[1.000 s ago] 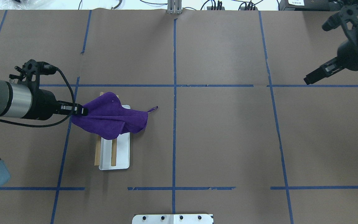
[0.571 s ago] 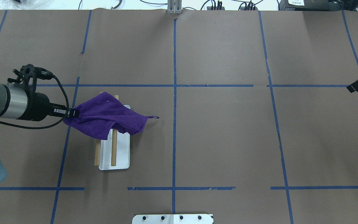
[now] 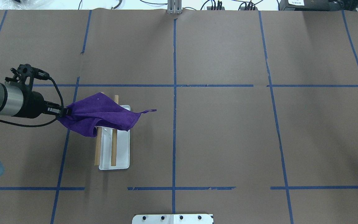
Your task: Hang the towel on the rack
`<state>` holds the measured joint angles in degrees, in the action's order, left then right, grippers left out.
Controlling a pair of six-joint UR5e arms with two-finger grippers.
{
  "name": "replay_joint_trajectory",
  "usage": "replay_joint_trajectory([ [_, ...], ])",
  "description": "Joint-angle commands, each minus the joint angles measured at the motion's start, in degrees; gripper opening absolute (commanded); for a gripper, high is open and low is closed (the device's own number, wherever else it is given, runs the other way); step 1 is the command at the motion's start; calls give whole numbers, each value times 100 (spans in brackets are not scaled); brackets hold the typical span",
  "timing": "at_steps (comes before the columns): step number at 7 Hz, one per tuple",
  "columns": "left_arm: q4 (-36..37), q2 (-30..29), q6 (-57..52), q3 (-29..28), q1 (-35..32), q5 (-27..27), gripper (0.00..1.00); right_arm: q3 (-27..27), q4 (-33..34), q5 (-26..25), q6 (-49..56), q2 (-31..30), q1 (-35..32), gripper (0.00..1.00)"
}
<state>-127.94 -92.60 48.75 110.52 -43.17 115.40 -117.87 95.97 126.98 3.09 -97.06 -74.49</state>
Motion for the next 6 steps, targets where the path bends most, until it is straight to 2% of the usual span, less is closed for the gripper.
replay_joint_trajectory([
  [1,58,48,-311,-4,-59,9,100,271,-8,11,16,-462,-318,100],
  [2,58,231,-801,-4,-329,278,100,351,-8,72,42,-550,-520,100],
  [4,346,566,-1890,-195,-1521,1260,100,640,1,99,68,-612,-1012,100],
  [6,2192,568,-2299,-319,-2333,1310,100,844,18,117,436,-691,-1382,100],
])
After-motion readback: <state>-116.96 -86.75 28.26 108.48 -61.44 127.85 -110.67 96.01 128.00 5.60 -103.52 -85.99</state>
